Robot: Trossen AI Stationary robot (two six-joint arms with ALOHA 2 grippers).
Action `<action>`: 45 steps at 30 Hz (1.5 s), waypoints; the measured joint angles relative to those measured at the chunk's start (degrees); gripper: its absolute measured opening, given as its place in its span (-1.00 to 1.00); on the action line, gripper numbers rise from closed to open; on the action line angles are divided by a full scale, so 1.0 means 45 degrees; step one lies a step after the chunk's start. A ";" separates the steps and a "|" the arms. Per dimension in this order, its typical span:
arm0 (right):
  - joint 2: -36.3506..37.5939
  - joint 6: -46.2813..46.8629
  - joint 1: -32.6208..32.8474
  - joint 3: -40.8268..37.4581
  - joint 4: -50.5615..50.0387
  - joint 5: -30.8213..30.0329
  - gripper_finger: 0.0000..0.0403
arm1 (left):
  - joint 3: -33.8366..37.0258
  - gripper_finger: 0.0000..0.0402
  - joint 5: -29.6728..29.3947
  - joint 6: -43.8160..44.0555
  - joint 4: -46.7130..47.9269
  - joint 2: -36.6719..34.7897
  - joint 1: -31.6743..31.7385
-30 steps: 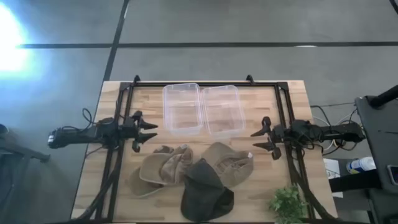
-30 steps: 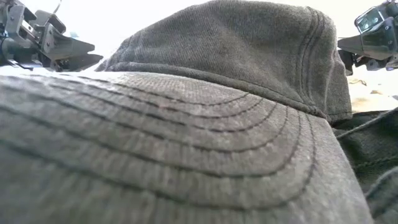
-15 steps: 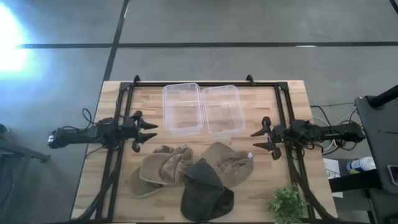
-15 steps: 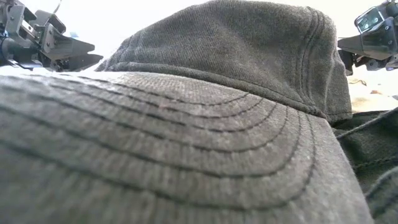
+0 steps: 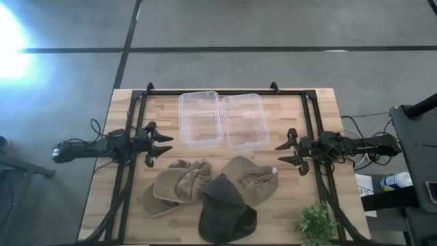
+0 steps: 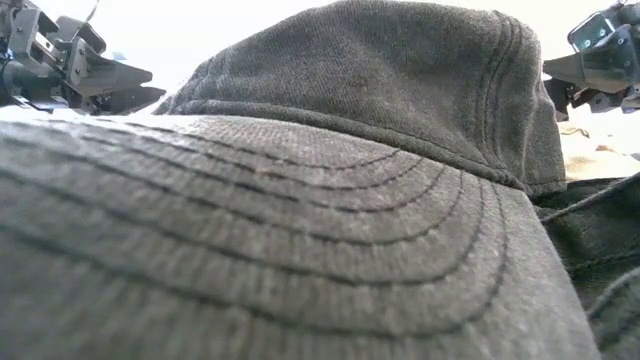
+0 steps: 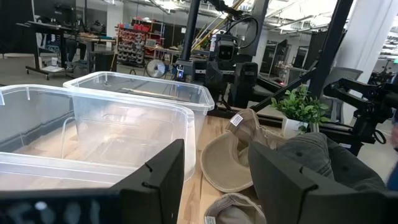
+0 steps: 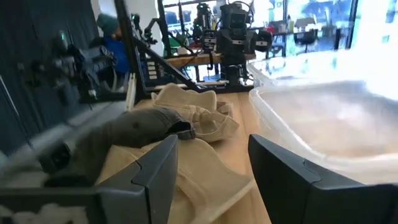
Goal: Pick & Place hat
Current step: Put the top left brown cap into the left transparent bin
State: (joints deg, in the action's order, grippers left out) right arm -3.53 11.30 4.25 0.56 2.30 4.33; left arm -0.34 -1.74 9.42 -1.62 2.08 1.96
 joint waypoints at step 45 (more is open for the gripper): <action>-1.1318 1.3214 0.2161 0.9346 -0.3648 -0.2874 -0.05 | -0.0491 -0.14 -0.2136 1.7430 -0.3198 0.0022 -0.0039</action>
State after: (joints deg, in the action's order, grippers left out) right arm -54.46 70.76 13.97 42.62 -14.12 -8.60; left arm -2.55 -11.35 87.85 -16.01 2.17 1.78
